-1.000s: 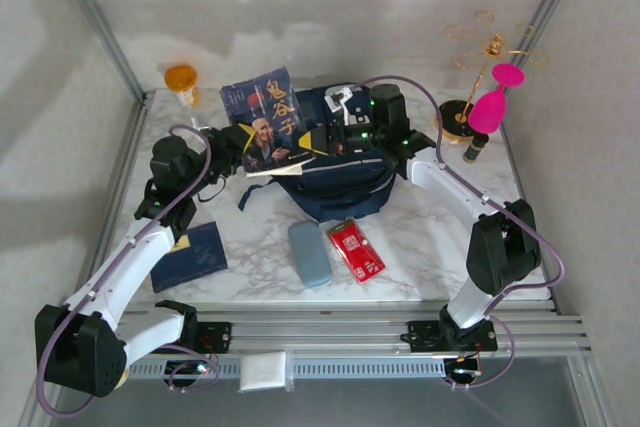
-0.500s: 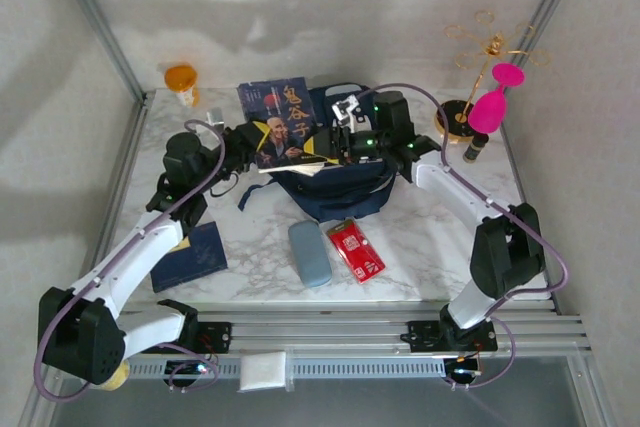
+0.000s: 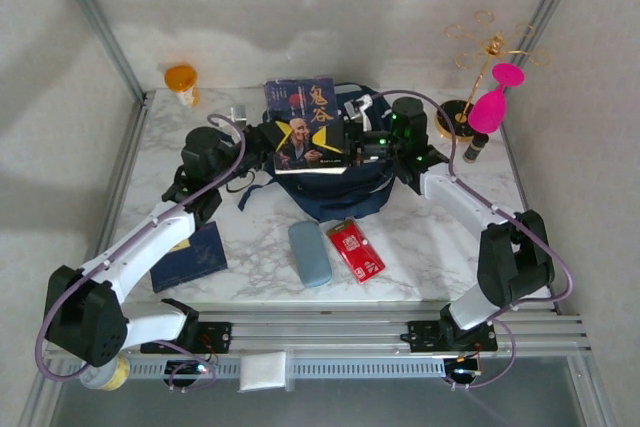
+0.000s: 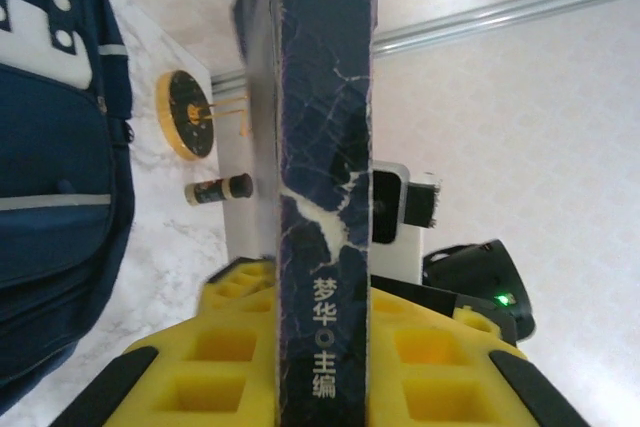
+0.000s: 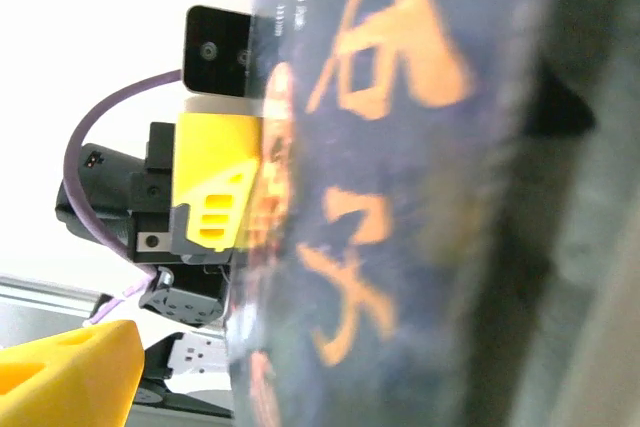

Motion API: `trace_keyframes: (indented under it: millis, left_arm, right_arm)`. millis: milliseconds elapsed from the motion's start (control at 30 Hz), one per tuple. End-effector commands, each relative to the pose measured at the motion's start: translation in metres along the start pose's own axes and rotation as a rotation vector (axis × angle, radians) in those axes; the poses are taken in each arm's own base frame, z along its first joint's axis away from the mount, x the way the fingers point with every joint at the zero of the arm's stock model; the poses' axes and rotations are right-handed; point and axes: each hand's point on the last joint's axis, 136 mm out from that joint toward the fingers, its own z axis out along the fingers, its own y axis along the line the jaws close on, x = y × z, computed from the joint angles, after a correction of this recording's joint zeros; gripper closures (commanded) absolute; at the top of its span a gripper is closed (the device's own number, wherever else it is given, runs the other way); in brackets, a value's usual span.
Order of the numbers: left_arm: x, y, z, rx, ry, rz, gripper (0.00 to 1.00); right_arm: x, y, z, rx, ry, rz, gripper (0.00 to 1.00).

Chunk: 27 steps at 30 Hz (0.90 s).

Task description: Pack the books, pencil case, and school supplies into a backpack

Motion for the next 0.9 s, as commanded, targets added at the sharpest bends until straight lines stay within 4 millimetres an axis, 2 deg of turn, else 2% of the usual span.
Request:
trace_keyframes:
  millis: [0,100,267,400,467,533,567,700,800,867]
  left_arm:
    - [-0.011,-0.017,-0.002,-0.025,-0.04,0.138,1.0]
    - [-0.009,-0.005,-0.003,-0.075,-0.037,0.157,1.0]
    - [-0.004,0.004,0.001,-0.09,-0.01,0.165,1.0]
    - [0.002,0.002,0.004,-0.083,0.011,0.182,1.0]
    - [0.005,0.0,0.006,-0.085,0.024,0.204,0.99]
    - [0.007,0.001,0.008,-0.105,0.034,0.24,0.89]
    - [0.006,0.002,0.008,-0.12,0.035,0.263,0.8]
    - [0.01,0.022,0.014,-0.231,0.06,0.365,0.58]
    - [0.021,0.036,0.022,-0.29,0.115,0.469,0.46]
    - [0.037,0.045,0.03,-0.32,0.172,0.573,0.39]
  right_arm:
    - [-0.003,0.028,-0.014,-0.001,-0.028,-0.112,0.18]
    - [-0.003,0.012,-0.02,0.043,-0.049,-0.093,0.36]
    - [-0.007,-0.008,-0.026,0.098,-0.073,-0.073,0.67]
    - [-0.011,-0.019,-0.031,0.131,-0.089,-0.067,0.92]
    - [-0.013,-0.025,-0.034,0.154,-0.1,-0.063,0.99]
    - [-0.016,-0.031,-0.04,0.191,-0.123,-0.061,1.0]
    - [-0.017,-0.034,-0.044,0.211,-0.136,-0.061,1.0]
    - [-0.022,-0.049,-0.066,0.306,-0.198,-0.036,1.0]
    - [-0.02,-0.063,-0.09,0.4,-0.256,-0.005,1.0]
    - [-0.015,-0.07,-0.108,0.464,-0.29,0.009,1.0]
